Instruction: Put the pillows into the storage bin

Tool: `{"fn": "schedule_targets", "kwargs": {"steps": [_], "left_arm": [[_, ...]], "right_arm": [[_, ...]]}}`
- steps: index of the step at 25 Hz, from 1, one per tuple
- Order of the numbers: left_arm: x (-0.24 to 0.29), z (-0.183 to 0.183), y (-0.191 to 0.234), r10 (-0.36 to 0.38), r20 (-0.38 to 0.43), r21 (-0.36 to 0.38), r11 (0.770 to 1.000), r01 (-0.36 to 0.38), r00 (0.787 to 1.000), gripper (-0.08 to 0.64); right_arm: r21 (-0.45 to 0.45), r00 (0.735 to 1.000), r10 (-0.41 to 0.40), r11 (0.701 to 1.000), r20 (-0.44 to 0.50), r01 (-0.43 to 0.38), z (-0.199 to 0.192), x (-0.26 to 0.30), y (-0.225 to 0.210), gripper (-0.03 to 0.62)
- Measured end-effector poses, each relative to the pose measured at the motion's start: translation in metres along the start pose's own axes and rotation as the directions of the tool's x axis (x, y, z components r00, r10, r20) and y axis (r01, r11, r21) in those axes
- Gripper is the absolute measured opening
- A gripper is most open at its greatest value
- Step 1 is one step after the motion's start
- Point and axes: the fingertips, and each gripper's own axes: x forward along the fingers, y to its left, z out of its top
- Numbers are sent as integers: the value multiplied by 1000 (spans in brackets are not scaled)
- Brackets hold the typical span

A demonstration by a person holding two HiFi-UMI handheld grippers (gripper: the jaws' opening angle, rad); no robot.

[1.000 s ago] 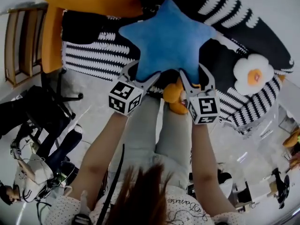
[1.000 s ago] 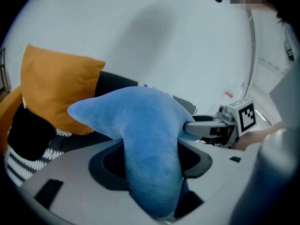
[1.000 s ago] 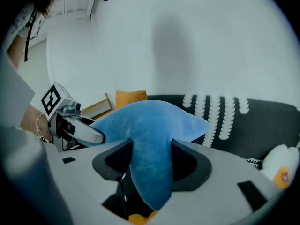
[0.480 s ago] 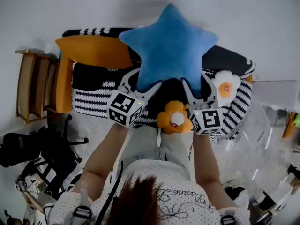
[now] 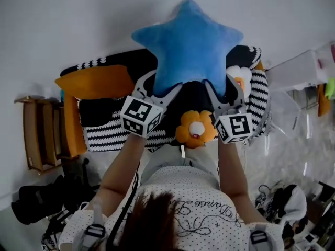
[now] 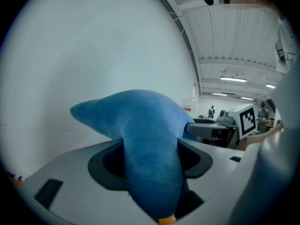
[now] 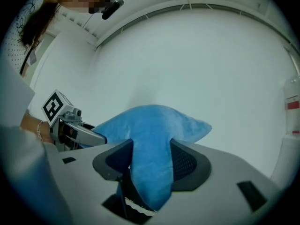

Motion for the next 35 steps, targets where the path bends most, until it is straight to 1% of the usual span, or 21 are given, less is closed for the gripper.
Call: {"fn": "schedule_targets", "kwargs": {"steps": [3, 6, 10, 13, 16, 20, 24, 28, 31, 35], "left_arm": [[12, 13, -26, -64, 19, 38, 997, 63, 998, 282], [23, 22, -64, -129, 29, 60, 990, 128, 991, 282], [37, 30, -121, -210, 30, 104, 973, 206, 977, 283], [47, 33, -176, -274, 34, 124, 955, 268, 961, 284], [54, 36, -235, -344, 37, 144, 931, 335, 938, 285], [64, 34, -313, -419, 26, 166, 897, 409, 908, 285], [74, 28, -406, -510, 6, 187, 846, 500, 860, 285], [84, 23, -489, -578, -12, 200, 798, 569, 816, 287], [90, 18, -536, -616, -29, 207, 767, 607, 787, 287], [110, 15, -582, -661, -54, 208, 726, 656, 749, 287]], "right_arm": [[-6, 997, -67, 998, 25, 67, 9, -28, -16, 247], [-14, 990, -137, 990, 42, 138, 16, -67, -35, 247], [-7, 975, -218, 976, 49, 218, 19, -125, -59, 247], [-3, 960, -277, 961, 52, 277, 20, -179, -79, 247], [-1, 937, -345, 938, 59, 346, 21, -238, -97, 245], [7, 909, -412, 911, 55, 413, 17, -316, -120, 245], [17, 863, -503, 864, 43, 503, 9, -409, -144, 245], [20, 818, -574, 818, 39, 574, 3, -490, -167, 245], [30, 786, -617, 787, 36, 616, -3, -536, -179, 245], [42, 743, -669, 743, 28, 668, -11, -576, -202, 245]]}}
